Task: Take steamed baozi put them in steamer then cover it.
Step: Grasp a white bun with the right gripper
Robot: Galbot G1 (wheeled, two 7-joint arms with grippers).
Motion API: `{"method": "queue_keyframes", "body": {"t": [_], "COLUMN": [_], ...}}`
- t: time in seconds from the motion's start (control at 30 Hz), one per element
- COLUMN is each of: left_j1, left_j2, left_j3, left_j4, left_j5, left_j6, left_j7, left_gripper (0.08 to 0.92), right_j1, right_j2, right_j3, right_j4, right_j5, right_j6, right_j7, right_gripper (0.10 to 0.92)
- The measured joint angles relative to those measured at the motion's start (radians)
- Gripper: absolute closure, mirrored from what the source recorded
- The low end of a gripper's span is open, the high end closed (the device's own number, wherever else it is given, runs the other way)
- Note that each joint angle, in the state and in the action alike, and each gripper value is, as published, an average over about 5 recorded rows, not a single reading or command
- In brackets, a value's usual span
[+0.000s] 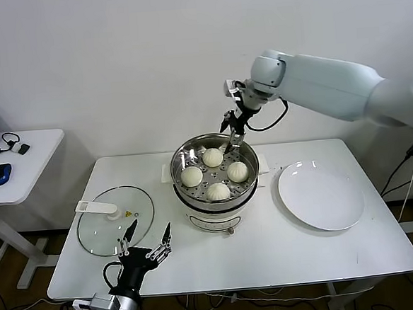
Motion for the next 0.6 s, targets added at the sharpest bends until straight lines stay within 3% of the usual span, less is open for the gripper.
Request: {"method": "queue_keyframes", "body": {"t": [0.6], "left_j1": [0.003], "left_j2": [0.009], "left_j3": [0.000], "left_j4": [0.012], "left_j5": [0.011], "left_j6": [-0.011], "left_j7": [0.004], "left_gripper": [0.177], "right_j1": [-0.141], "right_j2": [0.157], "right_j3": [0.092], "right_j4": [-0.272], "right_j5": [-0.127], "right_j6": [0.059], "right_j7": [-0.068], "right_gripper": [0.203]}}
